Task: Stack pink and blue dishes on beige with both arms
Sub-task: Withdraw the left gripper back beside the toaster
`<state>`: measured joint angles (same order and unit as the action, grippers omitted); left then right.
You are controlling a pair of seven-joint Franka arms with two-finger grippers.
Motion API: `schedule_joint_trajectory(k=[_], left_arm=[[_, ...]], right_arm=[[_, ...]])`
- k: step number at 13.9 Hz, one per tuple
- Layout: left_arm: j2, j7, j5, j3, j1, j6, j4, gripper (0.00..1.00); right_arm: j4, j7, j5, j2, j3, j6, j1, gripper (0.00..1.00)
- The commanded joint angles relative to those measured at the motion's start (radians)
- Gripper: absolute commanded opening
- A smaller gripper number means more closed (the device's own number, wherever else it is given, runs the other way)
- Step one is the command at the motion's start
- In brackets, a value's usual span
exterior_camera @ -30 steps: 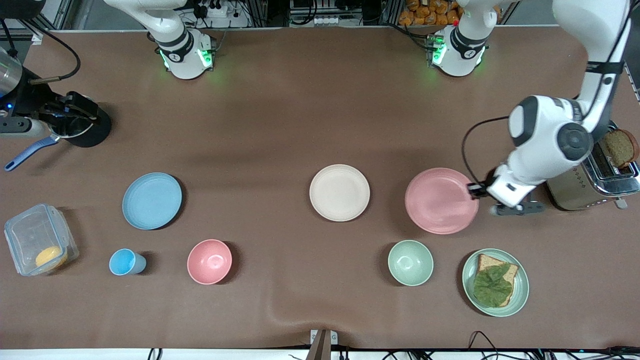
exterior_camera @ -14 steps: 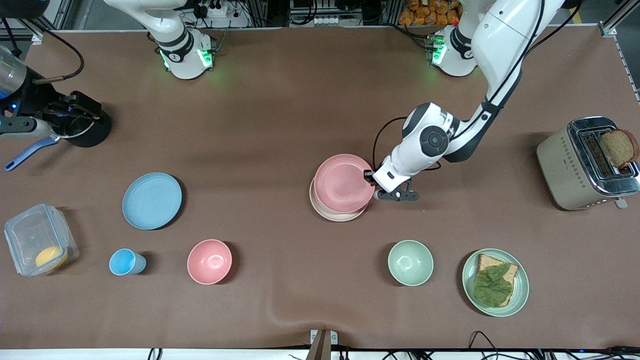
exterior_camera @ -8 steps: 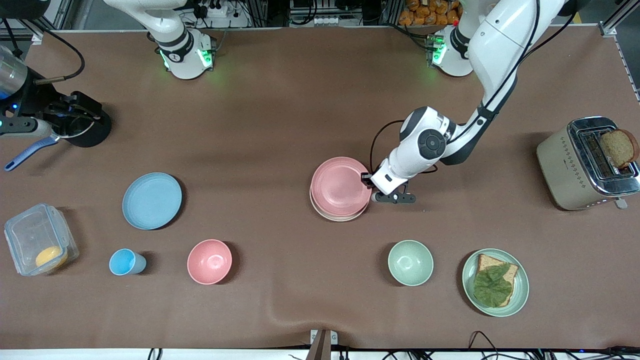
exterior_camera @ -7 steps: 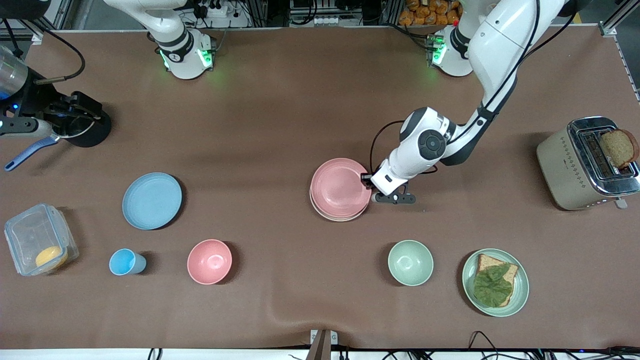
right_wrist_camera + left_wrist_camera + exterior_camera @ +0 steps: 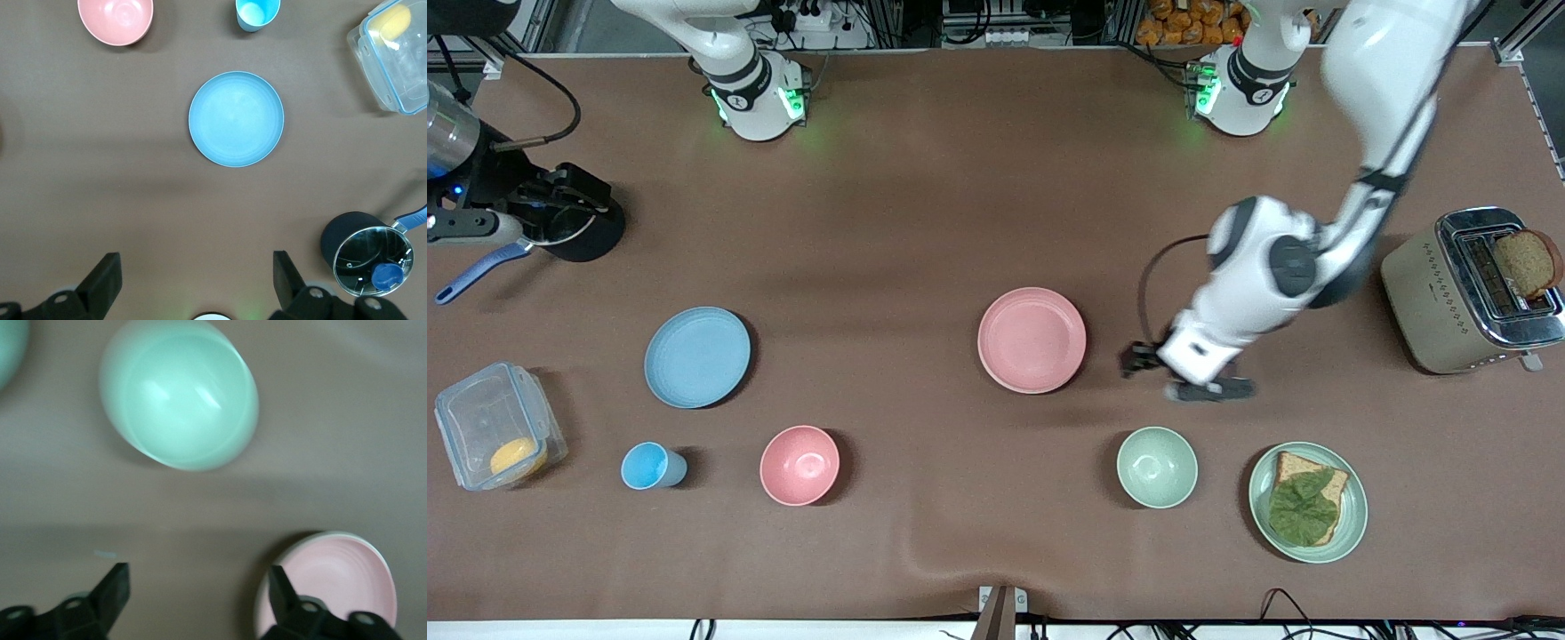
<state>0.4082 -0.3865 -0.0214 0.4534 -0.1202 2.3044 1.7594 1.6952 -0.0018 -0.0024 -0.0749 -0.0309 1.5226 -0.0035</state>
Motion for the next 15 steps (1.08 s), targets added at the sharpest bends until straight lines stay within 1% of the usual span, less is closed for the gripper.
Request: schedule_joint_trajectory(k=[1,2,4,6,8,9,10,11,12,13,15], left_arm=[[-0.127,0.102,-0.019,0.010,-0.102,-0.222,-0.075,1.00],[-0.175,0.109,-0.028,-0.001,-0.110,-0.290,-0.099,1.00],[-0.259,0.135,-0.051,-0.012,-0.162,-0.428,-0.148,1.00],[-0.301,0.141,-0.040,-0.012,-0.196,-0.549,-0.193,1.00],[-0.307,0.139,-0.040,-0.013,-0.205,-0.655,-0.248,1.00],[-0.315,0.138,-0.048,-0.033,-0.190,-0.701,-0.257,1.00],[-0.324,0.138,-0.043,-0.074,-0.165,-0.735,-0.267,1.00],[-0.330,0.135,-0.038,-0.141,-0.123,-0.752,-0.268,1.00],[-0.341,0.138,-0.035,-0.194,-0.078,-0.754,-0.268,1.00],[-0.342,0.139,-0.037,-0.208,-0.049,-0.754,-0.268,1.00],[-0.347,0.141,-0.037,-0.211,-0.012,-0.755,-0.258,1.00]], right_arm=[[0.023,0.014,0.012,-0.028,0.002,0.004,0.007,1.00],[0.023,0.014,0.012,-0.028,0.002,0.004,0.007,1.00],[0.024,0.014,0.010,-0.028,0.003,0.010,0.007,1.00],[0.024,0.014,0.004,-0.029,0.002,0.014,0.008,1.00],[0.023,0.014,0.004,-0.029,0.002,0.017,0.007,1.00],[0.023,0.014,0.004,-0.029,0.002,0.017,0.007,1.00],[0.023,0.014,0.004,-0.029,0.003,0.017,0.007,1.00],[0.024,0.014,0.004,-0.029,0.002,0.016,0.007,1.00],[0.024,0.014,0.004,-0.029,0.002,0.016,0.007,1.00],[0.024,0.014,0.004,-0.029,0.002,0.016,0.007,1.00],[0.026,0.014,0.004,-0.028,0.002,0.016,0.007,1.00]])
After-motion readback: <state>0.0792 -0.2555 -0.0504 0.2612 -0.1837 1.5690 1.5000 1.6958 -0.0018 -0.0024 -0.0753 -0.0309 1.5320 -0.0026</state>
